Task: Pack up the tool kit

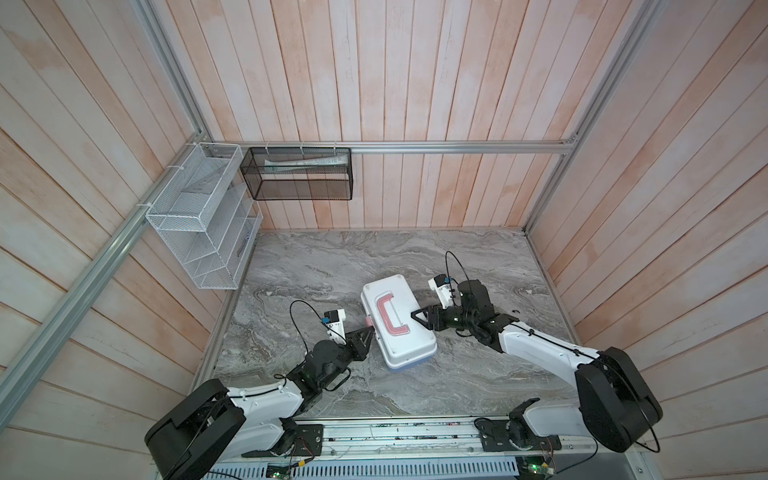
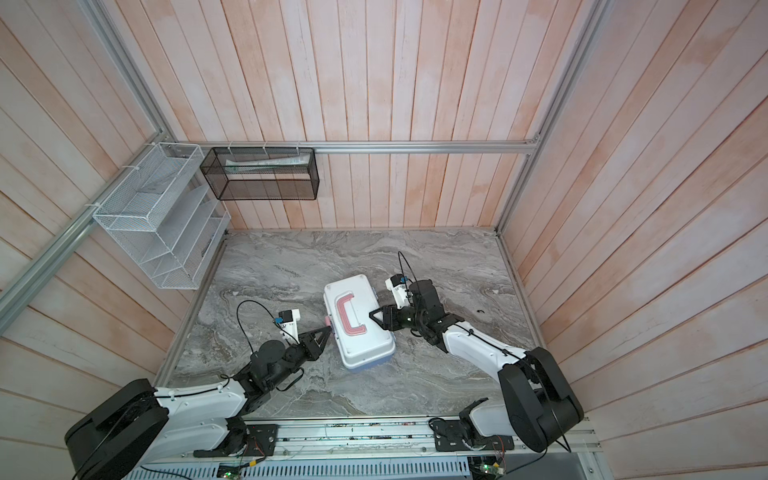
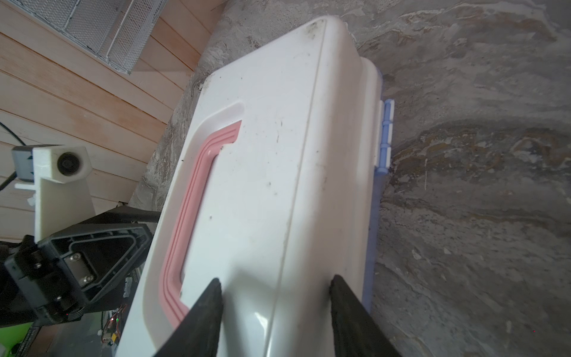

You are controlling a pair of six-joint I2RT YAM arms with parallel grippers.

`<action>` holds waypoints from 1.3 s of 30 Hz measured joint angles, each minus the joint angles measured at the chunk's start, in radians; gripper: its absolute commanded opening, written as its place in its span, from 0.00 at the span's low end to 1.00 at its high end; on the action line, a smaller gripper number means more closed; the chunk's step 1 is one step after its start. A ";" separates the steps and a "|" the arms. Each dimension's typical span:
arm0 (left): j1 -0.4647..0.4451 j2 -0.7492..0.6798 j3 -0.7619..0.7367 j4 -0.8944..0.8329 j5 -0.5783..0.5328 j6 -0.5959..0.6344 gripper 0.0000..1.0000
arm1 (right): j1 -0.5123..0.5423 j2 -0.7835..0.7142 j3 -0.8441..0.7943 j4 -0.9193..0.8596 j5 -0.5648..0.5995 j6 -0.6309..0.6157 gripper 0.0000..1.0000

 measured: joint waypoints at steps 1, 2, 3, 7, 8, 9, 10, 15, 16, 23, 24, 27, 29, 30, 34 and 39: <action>0.000 -0.001 0.000 -0.003 0.000 0.000 0.30 | 0.000 0.001 0.000 0.002 0.000 0.000 0.52; 0.000 -0.003 0.000 -0.010 0.000 0.000 0.30 | 0.000 0.003 0.000 0.005 0.000 0.000 0.52; 0.000 -0.007 0.000 -0.016 0.000 0.000 0.30 | 0.000 0.005 0.000 0.008 0.000 0.000 0.52; 0.000 -0.031 0.000 -0.029 -0.007 0.000 0.30 | 0.000 0.008 0.000 0.013 0.002 0.000 0.52; 0.000 -0.036 0.000 -0.029 -0.010 0.000 0.30 | 0.000 0.008 0.000 0.014 0.002 0.000 0.52; 0.000 -0.039 0.000 -0.029 -0.012 0.000 0.30 | 0.000 0.010 0.000 0.016 0.002 0.000 0.52; 0.000 -0.040 0.000 -0.029 -0.013 0.000 0.30 | 0.000 0.012 0.000 0.019 0.003 0.000 0.52; 0.000 -0.040 0.000 -0.029 -0.015 0.000 0.30 | 0.000 0.023 0.002 0.037 0.004 0.000 0.51; 0.001 -0.040 0.000 -0.030 -0.015 0.000 0.29 | 0.000 0.023 0.002 0.039 0.004 0.000 0.51; 0.002 -0.040 0.000 -0.033 -0.019 0.000 0.28 | -0.001 0.024 0.002 0.039 0.004 0.000 0.51; 0.002 -0.040 0.001 -0.037 -0.019 0.000 0.28 | -0.001 0.024 0.002 0.040 0.004 0.000 0.51; 0.002 -0.034 0.005 -0.053 -0.019 0.000 0.24 | -0.001 0.024 0.002 0.040 0.004 0.000 0.51; 0.003 -0.021 0.011 -0.061 -0.019 0.000 0.21 | -0.001 0.024 0.002 0.041 0.004 0.001 0.51; 0.003 -0.014 0.015 -0.065 -0.019 0.000 0.21 | -0.001 0.024 0.002 0.042 0.004 0.000 0.51; 0.003 0.009 0.027 -0.073 -0.019 0.000 0.18 | -0.001 0.024 0.002 0.042 0.004 0.001 0.51; 0.003 0.011 0.027 -0.076 -0.019 0.000 0.18 | -0.001 0.024 0.002 0.042 0.004 0.001 0.51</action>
